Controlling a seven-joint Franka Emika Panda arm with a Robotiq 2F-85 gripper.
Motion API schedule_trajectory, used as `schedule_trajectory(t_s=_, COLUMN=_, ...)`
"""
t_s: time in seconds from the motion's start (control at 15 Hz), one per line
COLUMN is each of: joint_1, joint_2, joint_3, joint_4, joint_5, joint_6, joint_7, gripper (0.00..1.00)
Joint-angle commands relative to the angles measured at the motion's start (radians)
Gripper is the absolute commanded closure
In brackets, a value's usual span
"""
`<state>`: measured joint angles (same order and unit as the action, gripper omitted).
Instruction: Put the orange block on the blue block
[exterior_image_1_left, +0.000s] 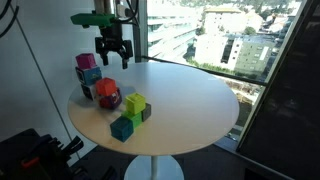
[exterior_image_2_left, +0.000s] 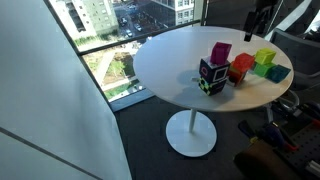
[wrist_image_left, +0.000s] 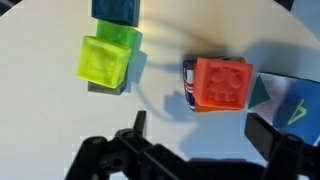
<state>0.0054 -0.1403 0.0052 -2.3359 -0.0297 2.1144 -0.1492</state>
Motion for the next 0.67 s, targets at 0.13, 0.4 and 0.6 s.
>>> schedule_trajectory(t_s=0.13, joint_1=0.019, joint_2=-0.007, joint_3=0.042, joint_4=-0.019, joint_5=-0.055, joint_6=0.014, joint_7=0.135, gripper=0.0)
schedule_trajectory(t_s=0.4, joint_1=0.027, joint_2=-0.012, joint_3=0.065, joint_4=-0.04, joint_5=-0.092, joint_6=0.016, joint_7=0.219, gripper=0.0)
schedule_trajectory(t_s=0.6, joint_1=0.033, joint_2=-0.012, joint_3=0.07, joint_4=-0.059, joint_5=-0.076, joint_6=0.038, joint_7=0.231, gripper=0.0)
